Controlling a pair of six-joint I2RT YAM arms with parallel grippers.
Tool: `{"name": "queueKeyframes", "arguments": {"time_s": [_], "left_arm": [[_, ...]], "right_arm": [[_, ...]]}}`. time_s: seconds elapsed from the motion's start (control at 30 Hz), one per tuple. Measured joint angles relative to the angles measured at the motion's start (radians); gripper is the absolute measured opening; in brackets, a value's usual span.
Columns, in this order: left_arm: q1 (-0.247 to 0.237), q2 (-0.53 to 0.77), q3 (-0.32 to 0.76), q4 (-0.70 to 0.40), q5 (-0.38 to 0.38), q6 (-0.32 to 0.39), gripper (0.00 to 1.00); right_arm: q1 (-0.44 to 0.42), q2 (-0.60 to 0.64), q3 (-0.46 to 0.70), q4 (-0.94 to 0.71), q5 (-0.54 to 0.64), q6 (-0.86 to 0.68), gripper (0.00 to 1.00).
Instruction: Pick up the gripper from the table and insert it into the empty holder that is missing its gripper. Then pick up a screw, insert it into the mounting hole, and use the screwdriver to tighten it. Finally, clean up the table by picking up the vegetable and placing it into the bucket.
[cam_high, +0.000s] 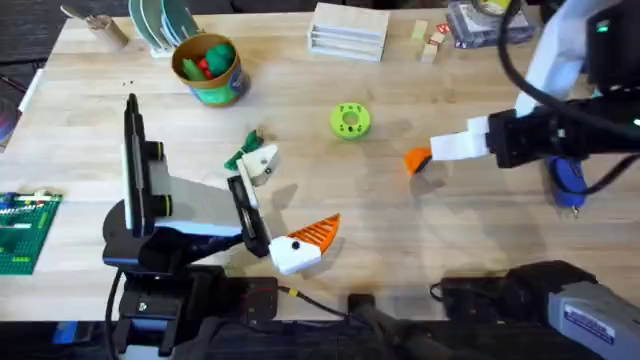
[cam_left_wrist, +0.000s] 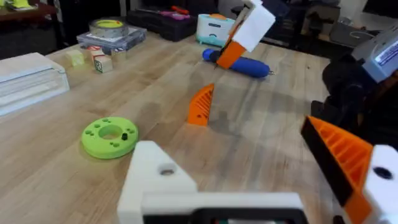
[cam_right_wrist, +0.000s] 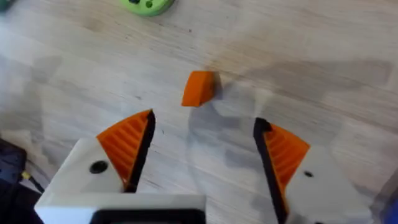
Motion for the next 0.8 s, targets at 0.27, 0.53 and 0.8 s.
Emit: {"name": "queueKeyframes", "arguments": {"time_s": [0.27,0.53,0.8], "left_arm": [[0.0,0.0,0.0,0.0,0.0,0.0,0.993],[0.0,0.0,0.0,0.0,0.0,0.0,0.993],[0.0,0.0,0.0,0.0,0.0,0.0,0.993]], "right_arm": [[0.063,0.16,0.0,0.013,0.04,-0.043,0.993],[0.11,0.294,0.0,0.089,0.058,-0.049,0.994],[0.125,0.343,0.0,0.107,0.066,-0.054,0.588]]}}
